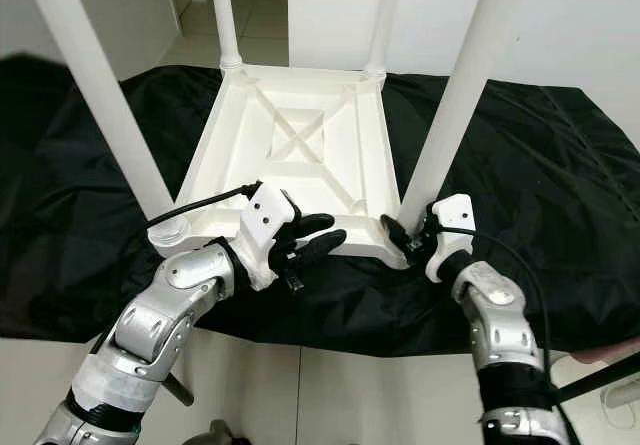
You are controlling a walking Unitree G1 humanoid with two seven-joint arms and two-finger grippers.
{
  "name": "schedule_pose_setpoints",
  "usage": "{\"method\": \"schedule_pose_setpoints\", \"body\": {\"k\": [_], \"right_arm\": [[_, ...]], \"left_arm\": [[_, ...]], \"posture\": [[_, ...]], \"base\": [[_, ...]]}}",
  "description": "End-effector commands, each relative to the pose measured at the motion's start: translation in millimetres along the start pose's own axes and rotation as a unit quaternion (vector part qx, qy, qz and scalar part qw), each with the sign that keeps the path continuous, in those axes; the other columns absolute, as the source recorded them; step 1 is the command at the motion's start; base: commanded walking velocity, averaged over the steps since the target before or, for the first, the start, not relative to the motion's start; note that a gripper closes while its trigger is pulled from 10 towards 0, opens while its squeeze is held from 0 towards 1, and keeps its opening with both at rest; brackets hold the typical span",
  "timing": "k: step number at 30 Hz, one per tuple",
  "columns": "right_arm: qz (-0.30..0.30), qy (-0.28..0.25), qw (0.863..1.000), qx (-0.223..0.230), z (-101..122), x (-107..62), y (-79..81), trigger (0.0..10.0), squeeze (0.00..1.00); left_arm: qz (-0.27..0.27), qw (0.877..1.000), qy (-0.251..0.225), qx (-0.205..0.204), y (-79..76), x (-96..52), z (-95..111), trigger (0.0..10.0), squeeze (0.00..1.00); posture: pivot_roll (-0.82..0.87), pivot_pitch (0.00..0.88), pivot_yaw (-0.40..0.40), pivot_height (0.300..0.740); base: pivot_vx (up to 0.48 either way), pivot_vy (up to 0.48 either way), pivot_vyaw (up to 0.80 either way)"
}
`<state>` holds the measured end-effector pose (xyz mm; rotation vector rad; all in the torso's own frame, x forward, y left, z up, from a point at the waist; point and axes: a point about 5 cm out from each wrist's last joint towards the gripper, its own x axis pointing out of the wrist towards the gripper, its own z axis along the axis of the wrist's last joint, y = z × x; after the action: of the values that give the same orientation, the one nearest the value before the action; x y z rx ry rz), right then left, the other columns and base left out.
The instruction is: Building children table
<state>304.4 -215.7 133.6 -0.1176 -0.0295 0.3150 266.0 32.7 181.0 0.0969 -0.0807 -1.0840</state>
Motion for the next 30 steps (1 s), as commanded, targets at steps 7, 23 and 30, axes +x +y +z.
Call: {"method": "schedule_pose_setpoints", "body": {"k": [7, 23, 30], "right_arm": [[-0.152, 0.003, 0.988, 0.029, 3.6, -2.9, 31.2, 10.0, 0.0], [-0.269, 0.024, 0.961, 0.062, 8.2, -5.7, 60.9, 10.0, 1.0], [-0.242, -0.007, 0.969, 0.055, 18.1, -4.9, 53.0, 10.0, 1.0]], "left_arm": [[0.024, 1.0, 0.001, -0.001, 3.6, -1.7, 0.5, 10.0, 0.0], [0.03, 1.0, 0.0, -0.004, 3.3, -3.0, 1.5, 10.0, 0.0], [0.028, 1.0, -0.001, -0.004, 3.7, -1.8, 2.3, 10.0, 0.0]], "posture": [[-0.03, 0.0, 0.008, 0.74], [-0.02, 0.008, 0.003, 0.74], [-0.02, 0.013, 0.001, 0.74]], "base": [[0.0, 0.0, 0.0], [0.0, 0.0, 0.0], [0.0, 0.0, 0.0]]}}
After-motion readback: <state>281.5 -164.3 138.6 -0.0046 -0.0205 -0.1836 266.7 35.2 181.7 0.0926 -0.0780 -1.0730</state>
